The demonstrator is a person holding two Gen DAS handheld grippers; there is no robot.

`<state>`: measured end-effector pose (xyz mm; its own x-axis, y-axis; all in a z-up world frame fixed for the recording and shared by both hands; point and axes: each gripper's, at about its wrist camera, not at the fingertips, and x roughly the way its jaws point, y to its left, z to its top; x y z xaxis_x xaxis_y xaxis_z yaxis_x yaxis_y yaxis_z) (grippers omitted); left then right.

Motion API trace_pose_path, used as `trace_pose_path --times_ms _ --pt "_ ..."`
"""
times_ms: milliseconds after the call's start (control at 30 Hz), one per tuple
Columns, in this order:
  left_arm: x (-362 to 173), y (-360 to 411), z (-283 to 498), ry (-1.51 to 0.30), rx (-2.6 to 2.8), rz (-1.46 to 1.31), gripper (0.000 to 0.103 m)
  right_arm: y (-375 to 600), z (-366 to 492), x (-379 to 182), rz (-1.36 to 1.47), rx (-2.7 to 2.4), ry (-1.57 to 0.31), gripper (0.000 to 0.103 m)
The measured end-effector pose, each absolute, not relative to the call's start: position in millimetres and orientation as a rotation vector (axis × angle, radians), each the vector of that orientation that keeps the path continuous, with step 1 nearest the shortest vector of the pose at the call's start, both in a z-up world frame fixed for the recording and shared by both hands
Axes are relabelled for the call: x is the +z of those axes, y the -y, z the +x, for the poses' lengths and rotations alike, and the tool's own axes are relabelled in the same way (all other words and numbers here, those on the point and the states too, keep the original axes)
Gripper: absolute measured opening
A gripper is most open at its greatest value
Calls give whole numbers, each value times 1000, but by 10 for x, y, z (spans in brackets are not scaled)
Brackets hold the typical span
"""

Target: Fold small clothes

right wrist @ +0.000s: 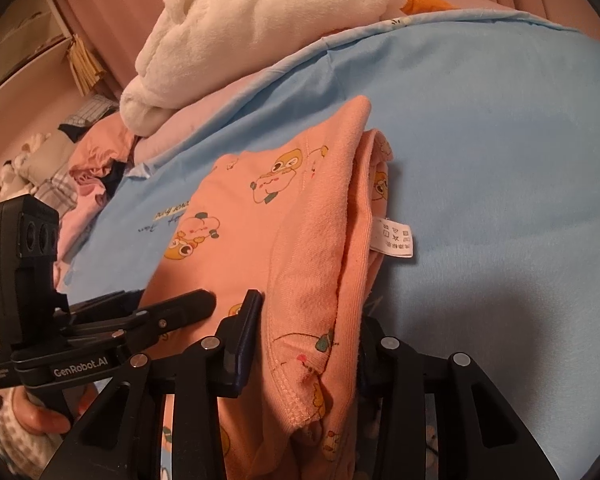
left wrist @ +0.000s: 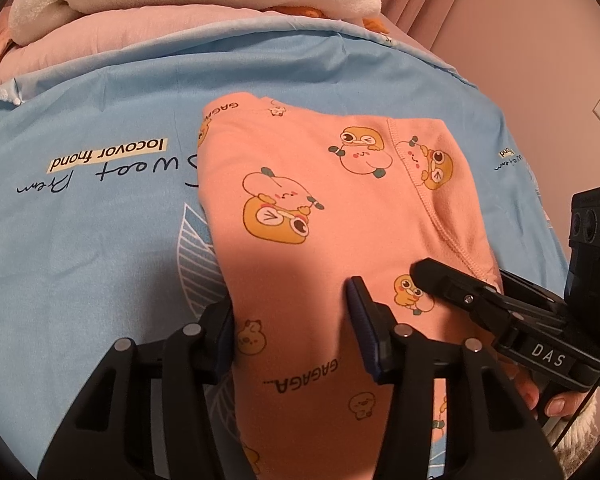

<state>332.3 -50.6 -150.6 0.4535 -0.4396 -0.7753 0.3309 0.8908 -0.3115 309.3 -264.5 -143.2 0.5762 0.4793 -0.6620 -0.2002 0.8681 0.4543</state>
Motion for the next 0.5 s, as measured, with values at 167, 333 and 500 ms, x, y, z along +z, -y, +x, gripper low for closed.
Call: trace_pose_path --times_ms 167,333,500 --pt "-1495 515 3319 -987 -471 -117 45 2604 3056 -1398 322 388 -860 36" --pt "-1479 523 3319 -983 -463 -113 42 2566 3027 -1360 285 370 -849 34" --pt "-1472 542 3314 -981 -455 -106 41 2513 3010 -1338 251 348 -843 34"
